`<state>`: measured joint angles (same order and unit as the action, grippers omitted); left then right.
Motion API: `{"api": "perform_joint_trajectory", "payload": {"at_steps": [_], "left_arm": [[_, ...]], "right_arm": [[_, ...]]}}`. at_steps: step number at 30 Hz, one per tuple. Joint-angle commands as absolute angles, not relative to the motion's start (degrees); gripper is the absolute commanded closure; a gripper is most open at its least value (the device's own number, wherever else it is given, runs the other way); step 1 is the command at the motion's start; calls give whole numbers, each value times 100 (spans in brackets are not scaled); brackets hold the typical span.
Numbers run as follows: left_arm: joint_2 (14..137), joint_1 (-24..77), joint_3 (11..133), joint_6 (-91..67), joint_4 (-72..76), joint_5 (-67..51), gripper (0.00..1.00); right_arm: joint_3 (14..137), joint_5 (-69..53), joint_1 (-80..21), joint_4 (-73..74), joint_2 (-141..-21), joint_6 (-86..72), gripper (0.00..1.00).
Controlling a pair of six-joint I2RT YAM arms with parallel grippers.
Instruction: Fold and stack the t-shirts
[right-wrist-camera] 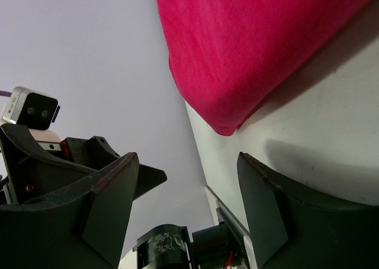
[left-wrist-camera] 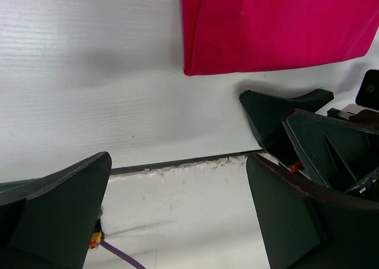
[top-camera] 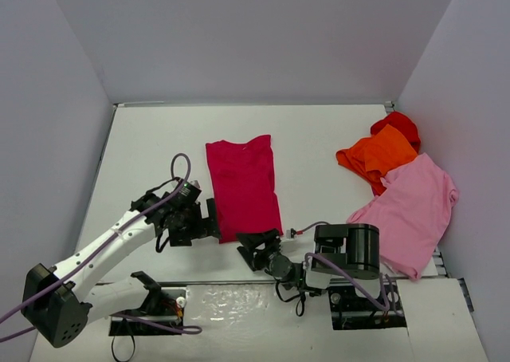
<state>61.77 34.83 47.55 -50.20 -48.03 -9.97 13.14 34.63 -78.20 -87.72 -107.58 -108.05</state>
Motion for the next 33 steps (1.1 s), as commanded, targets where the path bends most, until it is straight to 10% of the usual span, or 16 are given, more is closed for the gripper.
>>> {"api": "perform_joint_trajectory", "payload": {"at_steps": [1,8,33], "left_arm": [[6249,3507,5121,-4942,-4775,-996,3],[6286,3507,5266,-4912,-4733,-1023,3],[6251,3498,5300,-4688,-4918,-1000,3]], "right_arm": [[1313,3507,-7758,-5610,-10183,-11320,34],[3239,4907,-7760,-666,-8438,-9806,39],[3505,4632,-7826,-648,-9364,-10455,49]]}}
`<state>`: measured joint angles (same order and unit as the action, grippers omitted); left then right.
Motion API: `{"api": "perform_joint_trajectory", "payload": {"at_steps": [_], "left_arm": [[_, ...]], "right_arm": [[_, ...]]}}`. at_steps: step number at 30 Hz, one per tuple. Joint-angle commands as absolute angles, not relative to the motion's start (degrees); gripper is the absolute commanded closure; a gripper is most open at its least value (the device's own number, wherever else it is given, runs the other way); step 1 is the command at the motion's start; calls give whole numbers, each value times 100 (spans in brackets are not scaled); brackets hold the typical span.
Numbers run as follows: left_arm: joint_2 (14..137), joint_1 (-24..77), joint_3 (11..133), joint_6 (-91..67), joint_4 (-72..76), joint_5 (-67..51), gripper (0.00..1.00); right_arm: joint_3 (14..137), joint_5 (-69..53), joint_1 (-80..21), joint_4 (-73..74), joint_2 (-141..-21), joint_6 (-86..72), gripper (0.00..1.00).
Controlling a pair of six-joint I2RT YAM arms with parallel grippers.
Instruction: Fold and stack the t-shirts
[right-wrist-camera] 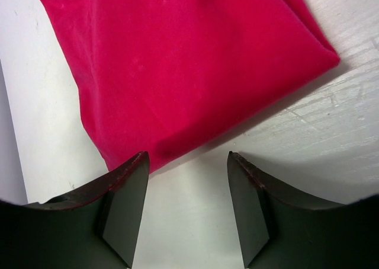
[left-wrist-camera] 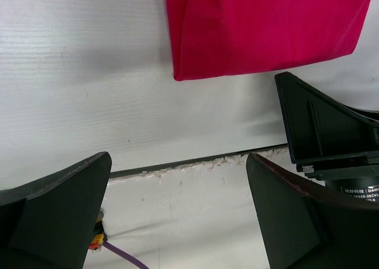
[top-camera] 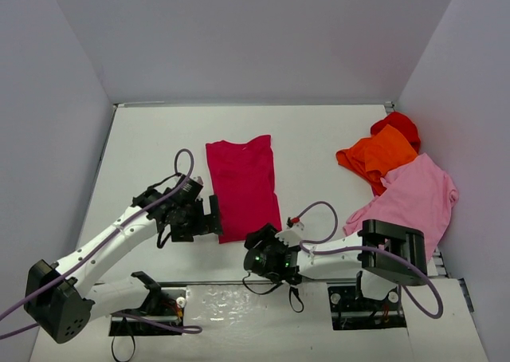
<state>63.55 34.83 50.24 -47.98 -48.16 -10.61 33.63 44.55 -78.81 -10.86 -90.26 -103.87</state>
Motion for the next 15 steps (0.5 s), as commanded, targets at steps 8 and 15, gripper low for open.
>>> {"api": "perform_joint_trajectory", "payload": {"at_steps": [8,15], "left_arm": [[6360,3498,5292,-4658,-4873,-996,3],[6542,3498,5325,-4625,-4792,-1045,3]], "right_arm": [[3468,4631,-7596,-695,-9554,-10473,53],[3387,4598,-7336,-760,-9568,-10286,55]]}}
